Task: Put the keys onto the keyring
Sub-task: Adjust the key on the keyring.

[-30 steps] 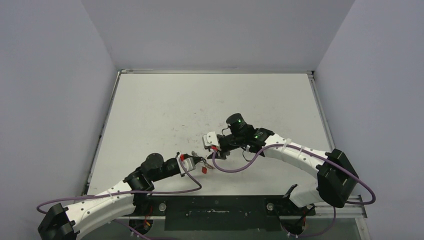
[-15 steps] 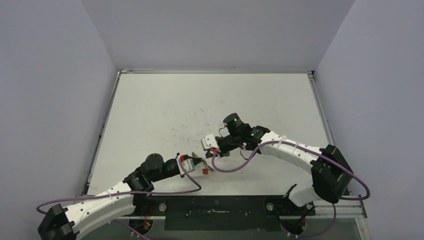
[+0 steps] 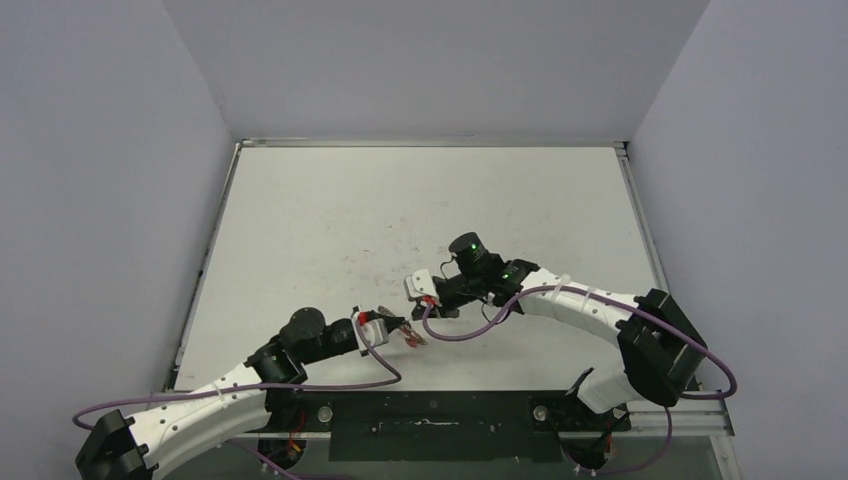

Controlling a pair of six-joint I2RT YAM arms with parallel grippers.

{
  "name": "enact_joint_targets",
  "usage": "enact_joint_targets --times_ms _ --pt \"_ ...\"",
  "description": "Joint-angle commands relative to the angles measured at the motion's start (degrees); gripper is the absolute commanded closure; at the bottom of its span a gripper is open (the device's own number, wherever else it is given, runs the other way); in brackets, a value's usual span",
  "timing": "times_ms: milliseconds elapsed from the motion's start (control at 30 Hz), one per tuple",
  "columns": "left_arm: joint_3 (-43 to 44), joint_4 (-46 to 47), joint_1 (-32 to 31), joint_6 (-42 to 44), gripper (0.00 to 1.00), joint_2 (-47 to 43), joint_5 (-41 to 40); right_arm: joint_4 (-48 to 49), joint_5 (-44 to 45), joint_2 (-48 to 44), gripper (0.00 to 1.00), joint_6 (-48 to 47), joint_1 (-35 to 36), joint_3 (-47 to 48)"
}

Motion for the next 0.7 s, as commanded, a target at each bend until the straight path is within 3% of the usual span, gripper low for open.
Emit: enact_joint_targets --times_ms 0,267,367,433,567,667 --pt "0.4 7.5 0.0 0.5 1.00 -1.3 3.2 11.7 1.0 -1.1 1.00 9.0 0.8 -4.2" --pt "0.4 8.7 0.0 0.4 1.00 -0.8 4.7 18.8 2.4 -1.2 1.00 13.3 1.9 -6.3" --pt "0.4 7.9 -0.1 0.5 1.00 -1.2 4.5 17.8 6.7 -3.5 1.00 13.1 1.8 -6.8" --pt "0.4 7.5 -0.1 0.6 1.00 -1.6 4.5 16.1 8.4 -5.9 0.88 11.4 1.4 -7.2" --pt "0.5 6.6 -0.1 0.7 1.00 -2.2 4.5 10.1 8.3 -10.8 0.52 5.9 0.3 -7.2" --pt "0.5 6.4 0.0 0.7 1.00 -2.3 4.6 4.0 5.7 -12.4 0.43 0.7 -0.6 -5.7"
